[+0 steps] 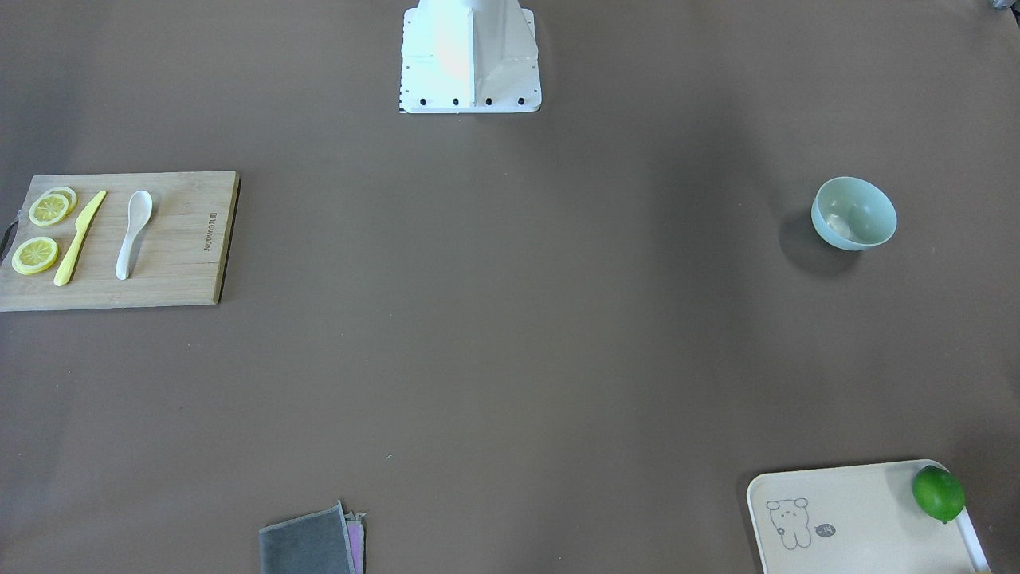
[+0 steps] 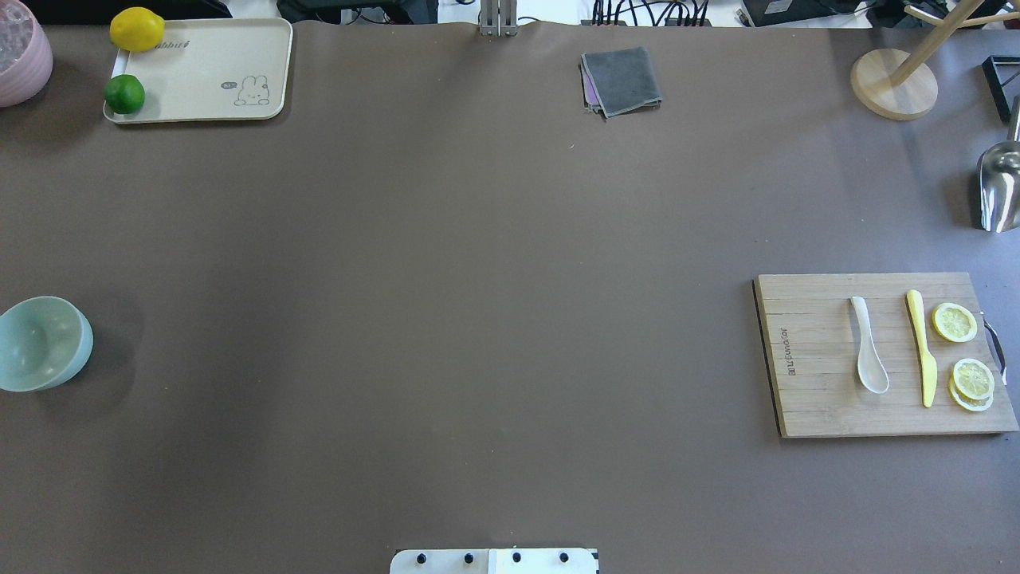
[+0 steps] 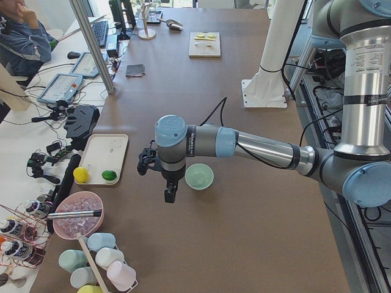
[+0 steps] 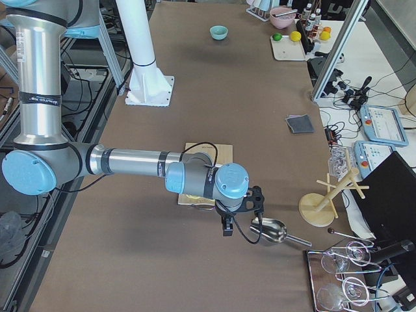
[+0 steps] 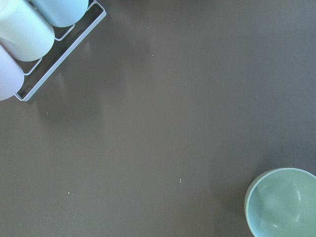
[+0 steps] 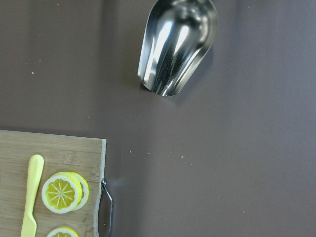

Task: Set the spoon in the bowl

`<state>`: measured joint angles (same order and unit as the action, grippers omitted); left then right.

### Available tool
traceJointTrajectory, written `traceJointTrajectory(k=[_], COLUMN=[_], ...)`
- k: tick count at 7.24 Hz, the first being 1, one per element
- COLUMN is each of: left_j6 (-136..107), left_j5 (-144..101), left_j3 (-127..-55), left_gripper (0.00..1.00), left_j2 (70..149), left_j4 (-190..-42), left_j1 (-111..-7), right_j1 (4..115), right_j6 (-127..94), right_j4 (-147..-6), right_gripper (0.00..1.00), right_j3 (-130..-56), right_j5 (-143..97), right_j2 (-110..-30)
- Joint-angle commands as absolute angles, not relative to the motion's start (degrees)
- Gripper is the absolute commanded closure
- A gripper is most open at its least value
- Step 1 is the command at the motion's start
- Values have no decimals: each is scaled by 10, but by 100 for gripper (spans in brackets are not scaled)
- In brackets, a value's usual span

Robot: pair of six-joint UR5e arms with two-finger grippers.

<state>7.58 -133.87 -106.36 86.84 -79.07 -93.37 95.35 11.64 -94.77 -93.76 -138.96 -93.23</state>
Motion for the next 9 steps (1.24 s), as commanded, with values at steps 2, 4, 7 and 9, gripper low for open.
traceJointTrajectory(k=[2,4,7,9], left_j6=[75,22,-109,-122], left_j5=[-1373,-1395,-1376,-1354], left_j3=[-1069,-1069,-1066,-1063], left_gripper=[2,2,3,3], left_j2=[867,868,838,809], left_j4=[-795,-828,-952,-1001], left_j1=[-933,-899,-829,-796], right_j1=[953,953,948,940], right_j6=[114,116,115,118], right_j4=[-947,-947,-949,-948], right_gripper=[0,0,0,0], right_j3=[-953,-968,-983,-983], right_j5=[-1391,-1396,-1423,-1423], right_j2=[-932,-934,-939,-940])
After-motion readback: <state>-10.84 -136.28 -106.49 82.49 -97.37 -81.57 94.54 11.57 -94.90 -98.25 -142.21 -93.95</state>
